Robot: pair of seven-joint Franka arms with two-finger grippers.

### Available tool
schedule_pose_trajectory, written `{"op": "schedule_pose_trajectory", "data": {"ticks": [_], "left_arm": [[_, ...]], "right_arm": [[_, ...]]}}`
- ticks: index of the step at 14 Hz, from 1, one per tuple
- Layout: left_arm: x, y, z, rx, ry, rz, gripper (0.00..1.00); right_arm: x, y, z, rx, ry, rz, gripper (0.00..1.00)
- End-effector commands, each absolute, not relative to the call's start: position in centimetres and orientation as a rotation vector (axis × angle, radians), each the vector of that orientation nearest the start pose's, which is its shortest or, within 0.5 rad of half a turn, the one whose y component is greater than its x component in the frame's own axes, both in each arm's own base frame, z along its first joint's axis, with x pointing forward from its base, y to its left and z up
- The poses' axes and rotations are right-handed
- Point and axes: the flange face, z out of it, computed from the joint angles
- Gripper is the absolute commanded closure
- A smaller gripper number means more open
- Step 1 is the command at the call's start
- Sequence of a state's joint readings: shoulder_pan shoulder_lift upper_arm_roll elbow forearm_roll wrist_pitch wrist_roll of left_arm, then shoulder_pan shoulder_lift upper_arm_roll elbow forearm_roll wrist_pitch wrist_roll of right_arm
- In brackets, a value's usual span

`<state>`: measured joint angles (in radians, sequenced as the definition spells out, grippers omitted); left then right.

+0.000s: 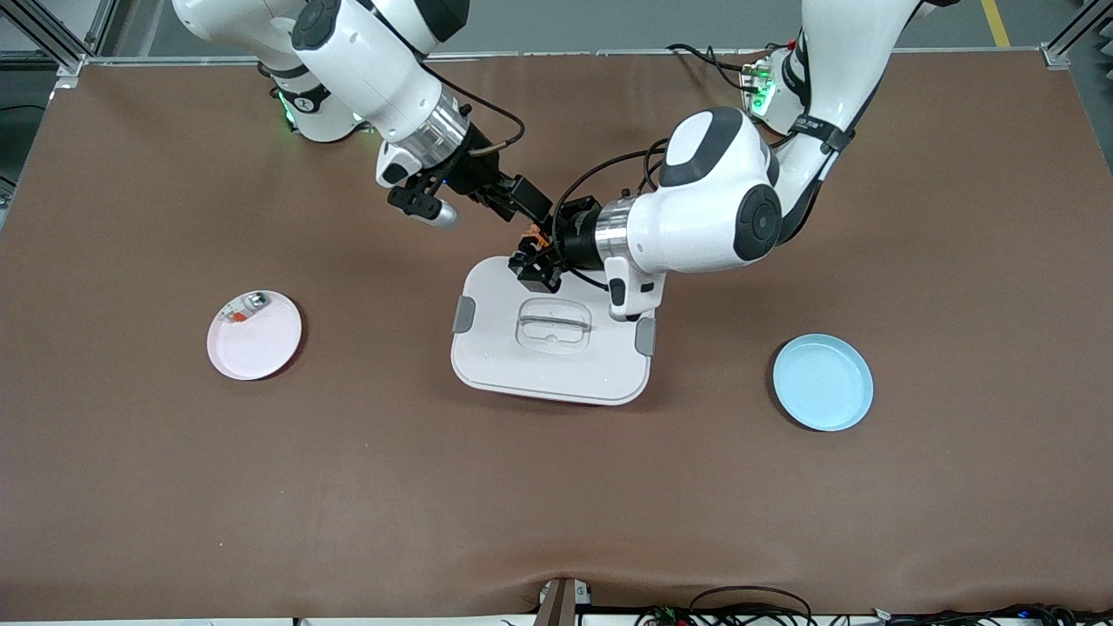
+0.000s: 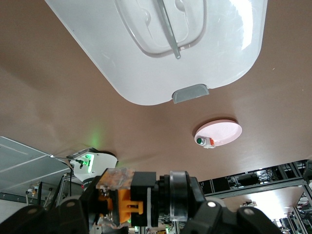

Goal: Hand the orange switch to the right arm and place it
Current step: 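Grasp the switch with the right gripper above the white box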

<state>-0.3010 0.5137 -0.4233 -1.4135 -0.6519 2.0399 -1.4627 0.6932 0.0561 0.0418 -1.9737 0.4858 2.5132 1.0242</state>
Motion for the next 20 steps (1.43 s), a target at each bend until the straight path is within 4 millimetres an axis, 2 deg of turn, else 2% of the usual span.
{"op": "schedule_pose_trajectory", "data": {"ticks": [1, 5, 9, 15, 20], "left_arm": [[55.5, -45.9, 46.3, -2.935, -1.780, 1.205, 1.00], [55.3, -46.1, 46.3, -2.937, -1.773, 1.201, 1.00], [55.3, -46.2, 46.2, -2.938, -1.771, 1.201, 1.00], [54.9, -46.8, 46.5, -2.950, -1.755, 1.199, 1.00], [54.5, -47.2, 46.6, -2.955, -1.744, 1.199, 1.00]], "right_arm": [[46.0, 41.8, 48.6, -2.409, 0.776, 0.000, 0.00], [46.5, 41.1, 48.1, -2.430, 0.770, -0.003, 0.00], [46.0, 40.9, 49.2, -2.444, 0.689, -0.035, 0.00], [47.2, 36.8, 51.8, -2.506, 0.549, -0.041, 0.00], [48.0, 36.6, 51.9, -2.479, 0.565, -0.094, 0.00]]}}
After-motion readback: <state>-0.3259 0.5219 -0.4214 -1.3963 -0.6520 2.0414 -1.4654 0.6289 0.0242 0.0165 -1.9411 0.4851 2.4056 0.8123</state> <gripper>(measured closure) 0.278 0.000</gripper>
